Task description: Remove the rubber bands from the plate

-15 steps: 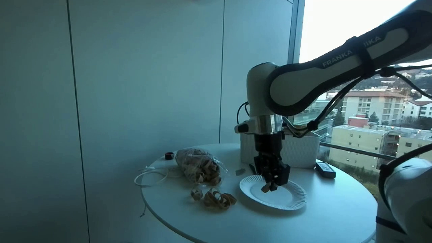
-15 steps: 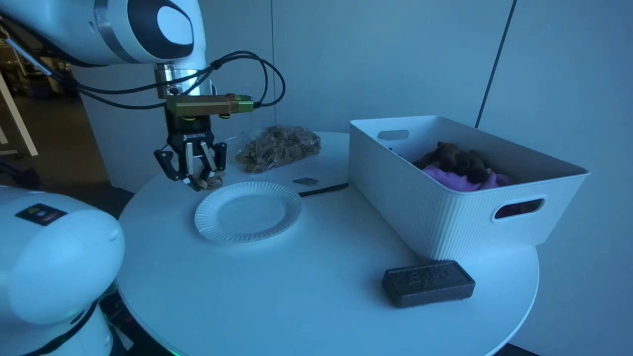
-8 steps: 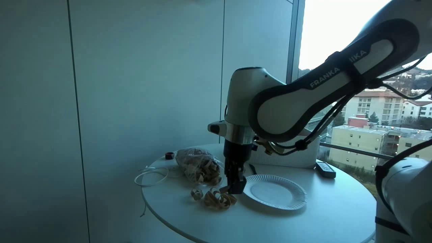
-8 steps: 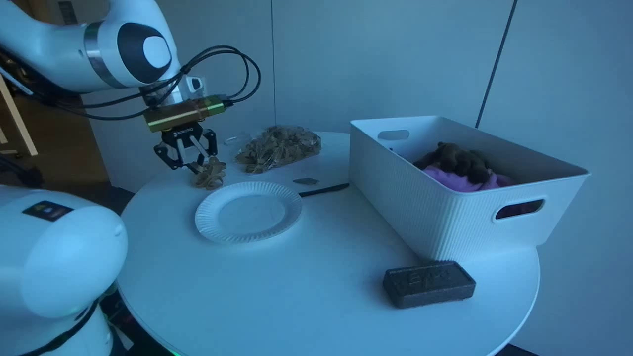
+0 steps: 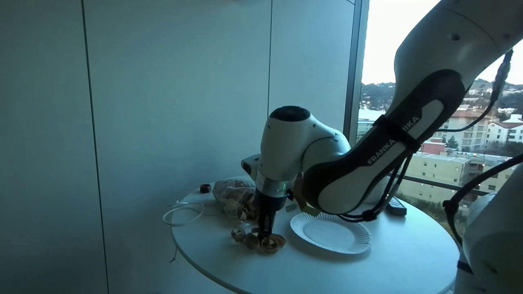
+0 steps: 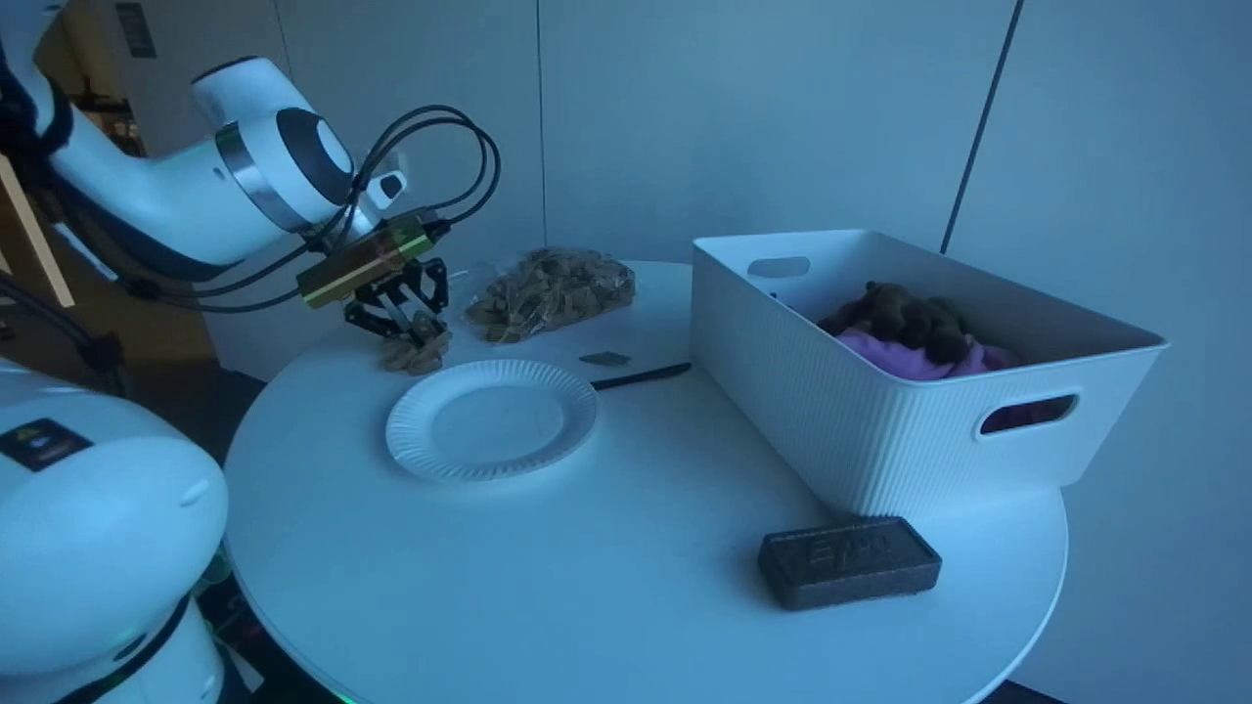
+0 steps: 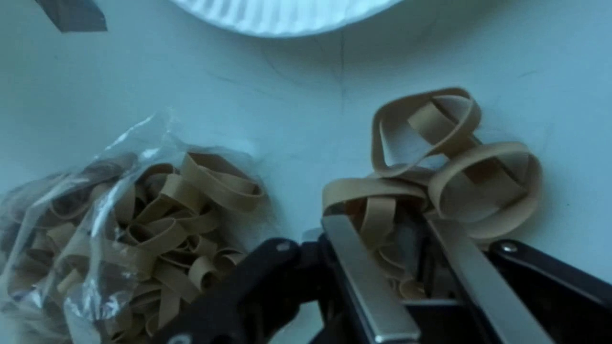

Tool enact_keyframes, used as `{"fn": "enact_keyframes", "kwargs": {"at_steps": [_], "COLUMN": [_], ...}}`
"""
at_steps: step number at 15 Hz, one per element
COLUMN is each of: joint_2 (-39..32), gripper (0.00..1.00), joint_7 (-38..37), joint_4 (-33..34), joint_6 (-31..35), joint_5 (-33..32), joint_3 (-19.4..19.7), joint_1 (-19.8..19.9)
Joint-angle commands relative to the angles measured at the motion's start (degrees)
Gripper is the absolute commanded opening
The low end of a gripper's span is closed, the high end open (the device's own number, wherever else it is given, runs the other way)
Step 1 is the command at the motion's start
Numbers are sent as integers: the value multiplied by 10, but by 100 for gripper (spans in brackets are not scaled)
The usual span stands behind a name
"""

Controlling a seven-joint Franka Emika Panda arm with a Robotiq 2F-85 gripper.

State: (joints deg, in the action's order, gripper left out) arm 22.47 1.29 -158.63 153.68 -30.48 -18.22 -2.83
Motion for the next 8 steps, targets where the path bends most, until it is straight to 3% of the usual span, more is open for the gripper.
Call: {"fn": "enact_keyframes", "kwargs": {"at_steps": [1,6,8], "joint_2": [10,45,61], "gripper": [65,98,100], "joint_7": [-90,-106,-111], "joint_4": [0,3,6], "joint_6": [-11,-23,-26], "joint_5": [-41,-13,-14], "joint_3": [-36,-30,-30], "joint_1": [21,-15,-17]}}
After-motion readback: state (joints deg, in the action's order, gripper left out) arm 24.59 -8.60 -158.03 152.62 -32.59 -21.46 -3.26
